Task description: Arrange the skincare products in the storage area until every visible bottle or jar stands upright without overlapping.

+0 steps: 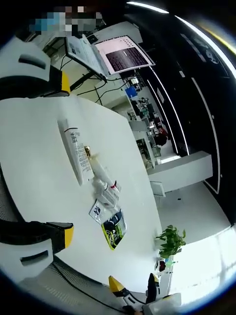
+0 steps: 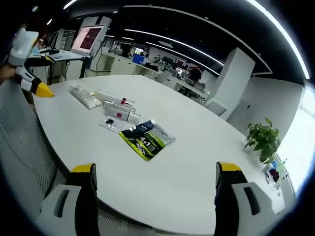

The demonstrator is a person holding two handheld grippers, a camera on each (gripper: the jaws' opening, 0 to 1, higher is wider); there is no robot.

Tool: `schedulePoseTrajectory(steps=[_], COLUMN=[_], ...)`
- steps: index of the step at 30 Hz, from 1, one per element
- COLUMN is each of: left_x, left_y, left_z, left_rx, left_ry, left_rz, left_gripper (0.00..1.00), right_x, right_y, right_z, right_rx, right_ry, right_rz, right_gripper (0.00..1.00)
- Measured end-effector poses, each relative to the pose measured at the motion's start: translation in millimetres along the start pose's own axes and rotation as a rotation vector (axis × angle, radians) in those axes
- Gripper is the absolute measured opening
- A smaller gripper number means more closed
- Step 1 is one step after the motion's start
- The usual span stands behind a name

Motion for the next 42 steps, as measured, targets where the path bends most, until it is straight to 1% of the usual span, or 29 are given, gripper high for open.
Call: schedulePoseTrajectory(steps=[19, 42], left_x=[0.1, 0.3], left_y=[0.1, -0.3], left_z=[-0.4, 1.5], left_rx=[0.000, 0.005], left_ry=[0.002, 0.021], left_rz=[0.006, -0.013], left_gripper=[0.99, 0.99], right_x=[1.6, -0.3], right_y=[0.0, -2.9], right_z=[-1.2, 0.1], right_rx=[-0.006, 0.005], right_ry=[-0.008, -0.013], right_rz=[-0.017, -0.024], right_gripper=[1.00, 1.00])
Point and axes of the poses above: the point that each gripper's makers call its tool centre point, and the gripper's own axes: y roughly forward along the fingers, z roughly to its right, x roughly out of its underside, the point moved 4 cm from there along -y, roughly backward along the fingers, and after that the axes turned 8 degrees about -y, right-handed, at the moved point
